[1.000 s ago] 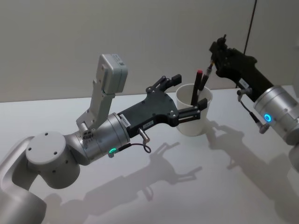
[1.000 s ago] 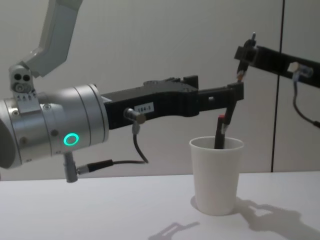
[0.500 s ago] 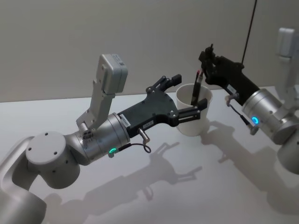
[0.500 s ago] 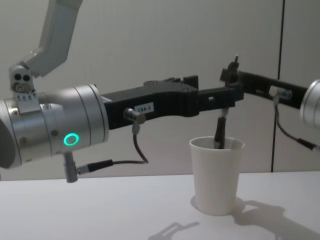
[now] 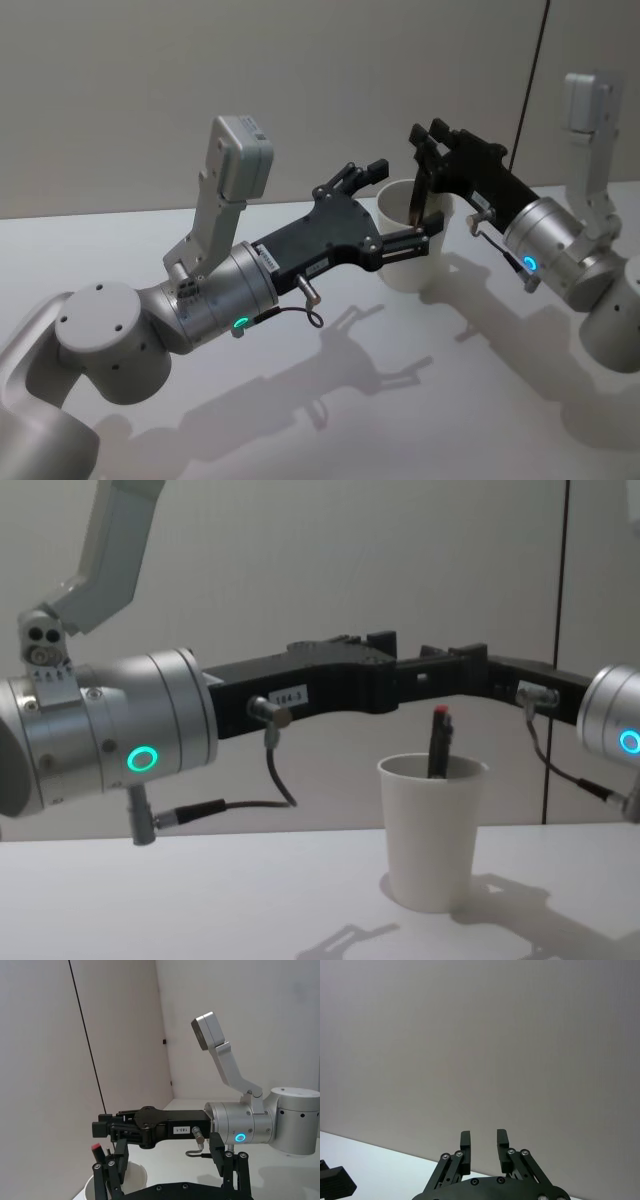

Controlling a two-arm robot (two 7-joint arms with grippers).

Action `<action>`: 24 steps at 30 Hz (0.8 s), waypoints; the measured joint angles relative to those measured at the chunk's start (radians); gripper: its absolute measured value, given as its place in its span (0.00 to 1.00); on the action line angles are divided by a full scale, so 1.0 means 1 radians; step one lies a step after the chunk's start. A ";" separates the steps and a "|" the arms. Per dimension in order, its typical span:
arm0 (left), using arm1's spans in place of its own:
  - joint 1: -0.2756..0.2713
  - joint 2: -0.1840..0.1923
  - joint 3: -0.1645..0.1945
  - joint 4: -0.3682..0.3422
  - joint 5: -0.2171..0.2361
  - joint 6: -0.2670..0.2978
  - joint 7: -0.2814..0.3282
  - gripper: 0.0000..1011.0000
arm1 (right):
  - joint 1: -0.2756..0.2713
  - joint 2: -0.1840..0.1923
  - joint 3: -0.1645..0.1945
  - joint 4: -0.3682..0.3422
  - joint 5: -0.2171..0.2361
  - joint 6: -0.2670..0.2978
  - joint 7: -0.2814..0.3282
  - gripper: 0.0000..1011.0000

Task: Place the pen into the pen holder.

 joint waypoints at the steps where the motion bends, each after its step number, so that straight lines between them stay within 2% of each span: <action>1: 0.000 0.000 0.000 0.000 0.000 0.000 0.000 0.99 | 0.001 -0.001 0.000 0.002 -0.002 -0.001 0.000 0.31; 4: 0.000 0.000 0.000 0.000 0.000 0.000 0.000 0.99 | 0.003 -0.003 -0.002 0.010 -0.008 -0.003 0.002 0.38; 5: 0.000 0.000 0.000 0.000 0.000 0.000 0.000 0.99 | 0.004 -0.003 -0.002 0.011 -0.009 -0.004 0.002 0.45; 6: 0.000 0.000 0.000 0.000 0.000 0.000 0.000 0.99 | 0.005 -0.004 -0.003 0.012 -0.011 -0.004 0.002 0.45; 7: 0.000 0.000 0.000 0.000 0.000 0.000 0.000 0.99 | 0.006 -0.005 -0.003 0.015 -0.014 -0.005 0.003 0.51; 9: 0.000 0.000 0.000 0.000 0.000 0.000 0.000 0.99 | 0.007 -0.005 -0.004 0.018 -0.016 -0.005 0.003 0.57; 10: 0.000 0.000 0.000 0.000 0.000 0.000 0.000 0.99 | 0.007 -0.006 -0.004 0.019 -0.017 -0.006 0.003 0.57; 11: 0.000 0.000 0.000 0.000 0.000 0.000 0.000 0.99 | 0.008 -0.006 -0.004 0.020 -0.018 -0.006 0.004 0.63; 16: 0.000 0.000 0.000 0.000 0.000 0.000 0.000 0.99 | 0.009 -0.007 -0.005 0.023 -0.021 -0.007 0.005 0.75; 17: 0.000 0.000 0.000 0.000 0.000 0.000 0.000 0.99 | 0.009 -0.007 -0.005 0.023 -0.021 -0.007 0.005 0.80; 24: 0.000 0.000 0.000 0.000 0.000 0.000 0.000 0.99 | -0.006 0.001 -0.002 -0.006 -0.002 -0.001 -0.002 0.98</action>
